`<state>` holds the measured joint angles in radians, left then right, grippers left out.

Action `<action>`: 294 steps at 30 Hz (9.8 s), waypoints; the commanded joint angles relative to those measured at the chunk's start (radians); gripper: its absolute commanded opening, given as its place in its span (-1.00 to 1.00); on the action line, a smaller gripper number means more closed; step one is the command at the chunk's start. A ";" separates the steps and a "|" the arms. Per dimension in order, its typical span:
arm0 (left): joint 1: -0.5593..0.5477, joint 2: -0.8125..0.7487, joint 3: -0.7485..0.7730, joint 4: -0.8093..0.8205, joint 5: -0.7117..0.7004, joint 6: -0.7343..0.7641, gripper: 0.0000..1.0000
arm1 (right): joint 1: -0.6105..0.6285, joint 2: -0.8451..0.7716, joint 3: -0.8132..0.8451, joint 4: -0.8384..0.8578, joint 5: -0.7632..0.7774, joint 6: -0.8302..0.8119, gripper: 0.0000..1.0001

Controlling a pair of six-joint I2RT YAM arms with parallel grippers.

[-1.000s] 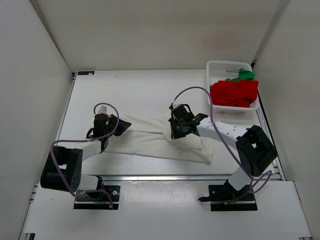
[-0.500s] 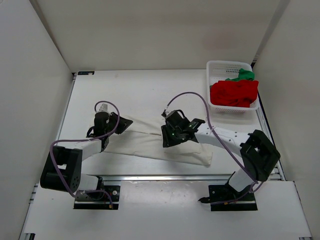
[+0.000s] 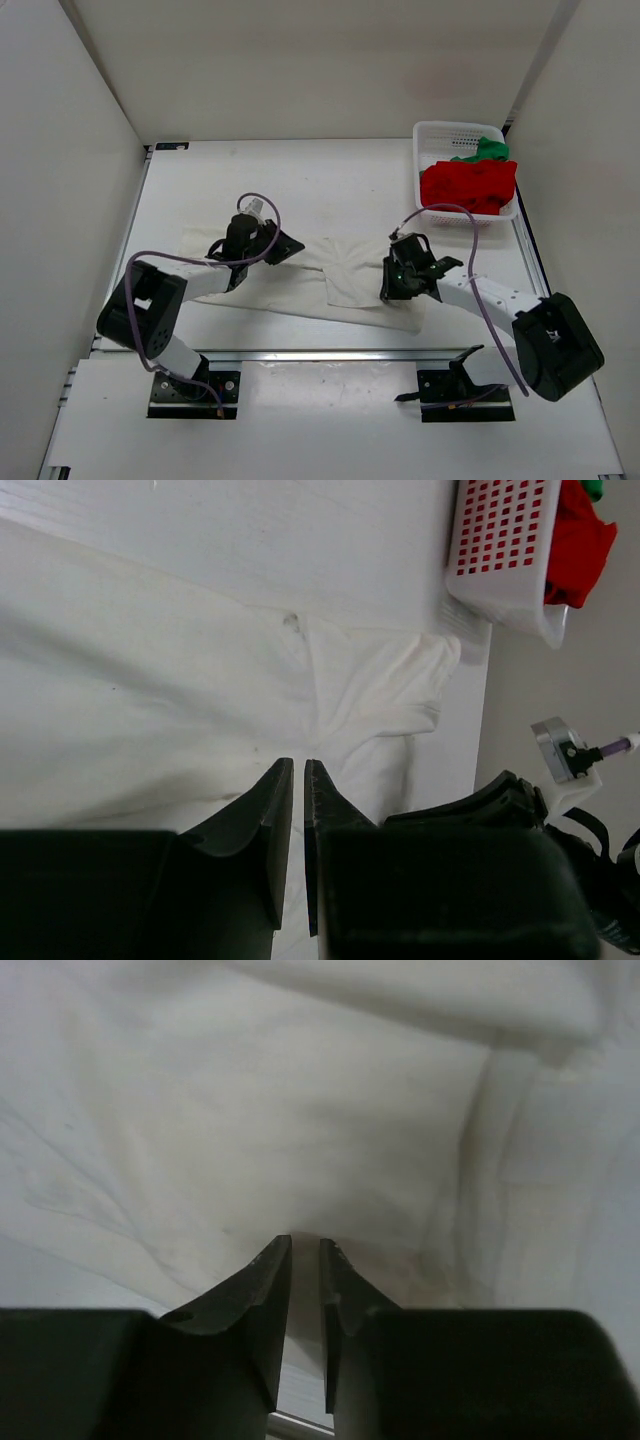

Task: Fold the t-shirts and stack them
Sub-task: Fold the other side of the tshirt into a rectangle, then rotate the tshirt 80 degrees

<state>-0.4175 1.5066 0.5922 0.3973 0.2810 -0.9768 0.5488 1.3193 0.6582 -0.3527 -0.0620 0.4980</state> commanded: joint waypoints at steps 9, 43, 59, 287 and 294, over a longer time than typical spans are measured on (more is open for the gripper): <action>-0.205 0.055 0.043 -0.077 0.029 0.096 -0.65 | 0.002 -0.242 -0.167 0.000 0.037 0.065 -0.38; -0.336 -0.023 -0.047 -0.150 0.035 0.017 -1.00 | -0.230 -0.519 -0.422 0.018 -0.016 0.168 -1.00; -0.251 -0.008 -0.101 -0.149 0.121 0.036 -0.17 | -0.268 -0.529 -0.330 0.000 -0.012 0.113 -0.58; 0.169 -0.278 0.135 -0.598 0.205 0.472 -0.14 | 0.162 0.802 0.604 0.561 -0.188 0.326 -0.99; 0.099 -0.244 0.112 -0.592 0.179 0.466 -0.13 | -0.062 0.532 0.258 0.537 -0.344 0.179 -1.00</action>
<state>-0.2844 1.2587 0.7166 -0.2039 0.4770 -0.5198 0.6003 1.9507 1.0012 0.2371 -0.3534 0.7788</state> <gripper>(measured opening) 0.432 0.008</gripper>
